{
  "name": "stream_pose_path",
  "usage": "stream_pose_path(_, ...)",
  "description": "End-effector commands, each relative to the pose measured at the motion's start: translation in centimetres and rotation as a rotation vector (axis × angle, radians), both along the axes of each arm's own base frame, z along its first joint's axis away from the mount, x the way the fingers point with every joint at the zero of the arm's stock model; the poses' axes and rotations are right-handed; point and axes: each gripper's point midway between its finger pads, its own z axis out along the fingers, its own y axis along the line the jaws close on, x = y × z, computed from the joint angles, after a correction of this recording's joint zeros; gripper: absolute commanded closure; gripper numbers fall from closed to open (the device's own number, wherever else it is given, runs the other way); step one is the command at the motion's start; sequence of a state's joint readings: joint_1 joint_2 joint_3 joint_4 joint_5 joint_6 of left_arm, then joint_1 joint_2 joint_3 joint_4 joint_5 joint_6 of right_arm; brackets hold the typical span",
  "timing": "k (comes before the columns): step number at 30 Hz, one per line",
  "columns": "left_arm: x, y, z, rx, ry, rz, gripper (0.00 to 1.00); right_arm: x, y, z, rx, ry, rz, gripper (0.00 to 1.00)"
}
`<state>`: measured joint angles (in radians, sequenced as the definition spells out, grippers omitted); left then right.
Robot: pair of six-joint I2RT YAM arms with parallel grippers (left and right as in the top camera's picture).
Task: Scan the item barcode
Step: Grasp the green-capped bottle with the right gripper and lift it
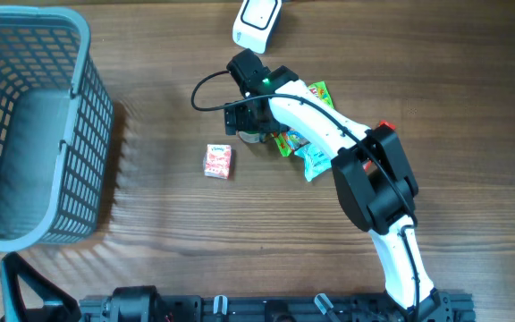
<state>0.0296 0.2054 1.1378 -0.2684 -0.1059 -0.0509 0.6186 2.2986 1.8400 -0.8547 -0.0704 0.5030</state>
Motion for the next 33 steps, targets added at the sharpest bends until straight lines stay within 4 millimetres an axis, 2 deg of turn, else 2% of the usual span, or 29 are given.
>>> stream_pose_path(1,-0.4,-0.2,0.0,0.0,-0.012,-0.008,0.0,0.0,0.5,-1.2,0.012,0.016,-0.006,0.12)
stream_pose_path(4,-0.4,-0.2,0.0,0.0,-0.012,-0.008,0.0,-0.1,0.5,-2.3,0.002,0.031,-0.005,0.24)
stream_pose_path(8,-0.4,-0.2,0.0,0.0,-0.013,-0.008,0.0,-1.0,0.1,-4.4,-0.031,0.076,-0.002,0.27)
stream_pose_path(10,-0.5,-0.2,0.0,0.0,-0.016,-0.008,0.0,-1.3,-0.1,-4.7,-0.042,0.092,-0.002,0.23)
stream_pose_path(13,-0.5,-0.2,0.0,0.0,-0.016,-0.008,0.0,-1.7,-0.4,-4.8,-0.053,0.108,-0.002,0.09)
stream_pose_path(18,-0.5,-0.2,0.0,0.0,-0.016,-0.008,0.0,-2.3,-0.9,-4.9,-0.071,0.132,-0.006,0.08)
stream_pose_path(20,-0.6,-0.2,0.1,0.0,-0.019,-0.008,0.0,-2.2,-0.8,-4.9,-0.07,0.131,-0.008,0.12)
stream_pose_path(21,-0.7,-0.2,0.1,0.0,-0.025,-0.008,0.0,-2.2,-0.7,-4.9,-0.067,0.128,-0.01,0.21)
stream_pose_path(25,-1.7,-0.2,0.1,0.001,-0.047,-0.007,0.0,-2.1,-0.7,-4.8,-0.065,0.125,-0.01,0.36)
stream_pose_path(26,-1.9,-0.2,0.1,0.001,-0.049,-0.007,0.0,-2.4,-0.9,-4.6,-0.075,0.138,-0.008,0.4)
stream_pose_path(29,-1.8,-0.2,0.1,0.001,-0.045,-0.007,0.0,-2.2,-0.9,-2.7,-0.087,0.145,0.023,0.44)
stream_pose_path(33,-2.0,-0.2,0.3,0.002,-0.058,-0.008,0.0,-1.5,-0.3,2.5,-0.081,0.132,0.041,0.45)
